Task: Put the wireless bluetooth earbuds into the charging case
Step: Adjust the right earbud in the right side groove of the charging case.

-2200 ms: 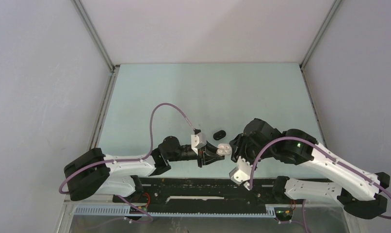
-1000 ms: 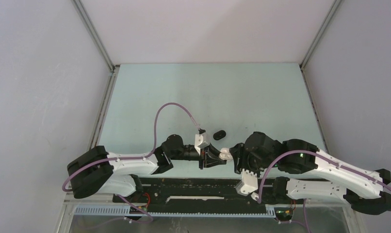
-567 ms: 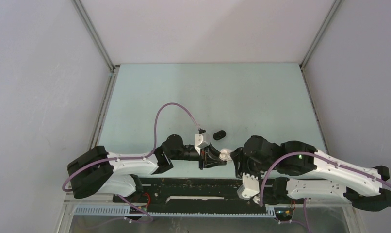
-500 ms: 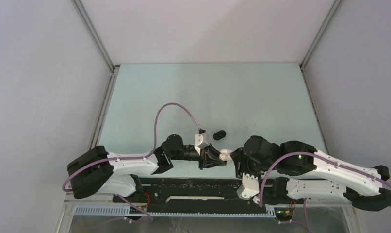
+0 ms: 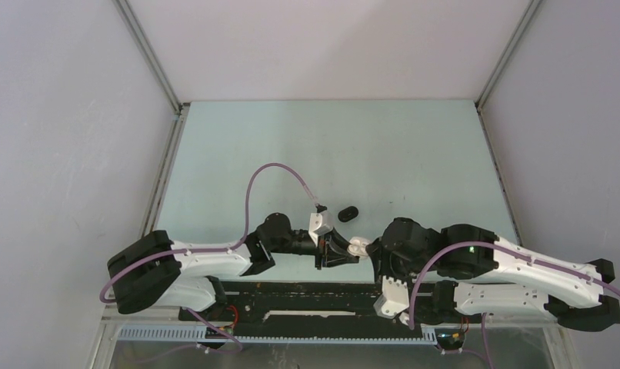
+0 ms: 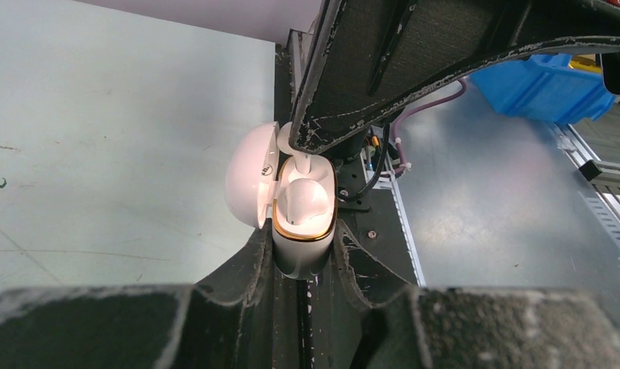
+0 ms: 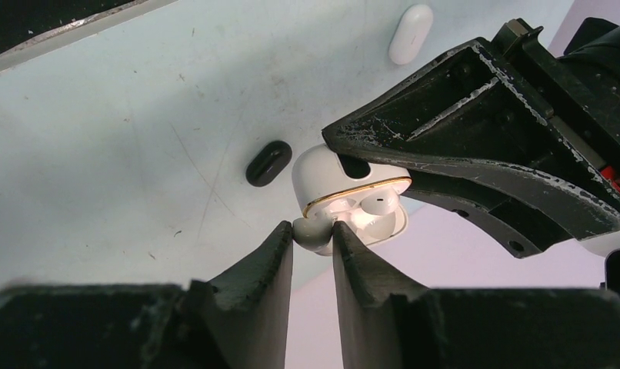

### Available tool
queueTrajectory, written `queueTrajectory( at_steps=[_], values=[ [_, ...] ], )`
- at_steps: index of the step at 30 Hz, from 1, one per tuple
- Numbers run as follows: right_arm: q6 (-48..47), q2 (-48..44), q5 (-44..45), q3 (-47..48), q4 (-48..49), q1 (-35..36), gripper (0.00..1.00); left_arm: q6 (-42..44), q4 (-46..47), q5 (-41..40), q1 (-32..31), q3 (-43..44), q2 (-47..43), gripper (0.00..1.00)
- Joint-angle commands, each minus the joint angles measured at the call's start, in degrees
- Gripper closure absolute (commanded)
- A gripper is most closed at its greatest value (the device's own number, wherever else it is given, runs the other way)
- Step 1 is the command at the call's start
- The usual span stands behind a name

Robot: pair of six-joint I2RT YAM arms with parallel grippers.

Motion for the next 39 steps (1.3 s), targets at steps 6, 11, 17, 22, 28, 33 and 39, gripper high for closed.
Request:
queueTrajectory(
  at_steps=[6,11,17,22,28,33,39],
  values=[
    [0.85,-0.81,0.87,-1.46,2.58,0.89,0.78,-1.25,2.82,2.01,-0.09,3.22,1.0,1.0],
    [2.64,-1.8,1.61,-1.45,2.21,1.65,0.8,-0.59,2.83,-0.25,-0.06,2.72,0.63,1.0],
    [13.18,2.66,3.44,1.58,0.16,2.58,0.81,1.22,1.28,-3.37,-0.11,3.03,0.64,1.0],
    [21.2,8.23,2.86,6.45,-2.21,2.03,0.83,2.87,-0.45,-4.75,-0.13,3.02,-0.31,1.0],
    [25.53,9.8,0.56,8.9,-3.21,1.43,0.82,3.22,-0.86,-4.73,-0.13,3.08,-0.17,1.0],
    [24.12,7.35,-1.06,10.61,-6.28,1.9,0.66,3.27,-0.86,-3.89,-0.13,2.93,-0.12,1.0],
    [22.39,6.2,1.47,8.32,-5.38,0.31,0.54,2.08,-0.79,-0.2,-0.13,3.81,0.63,1.0]
  ],
)
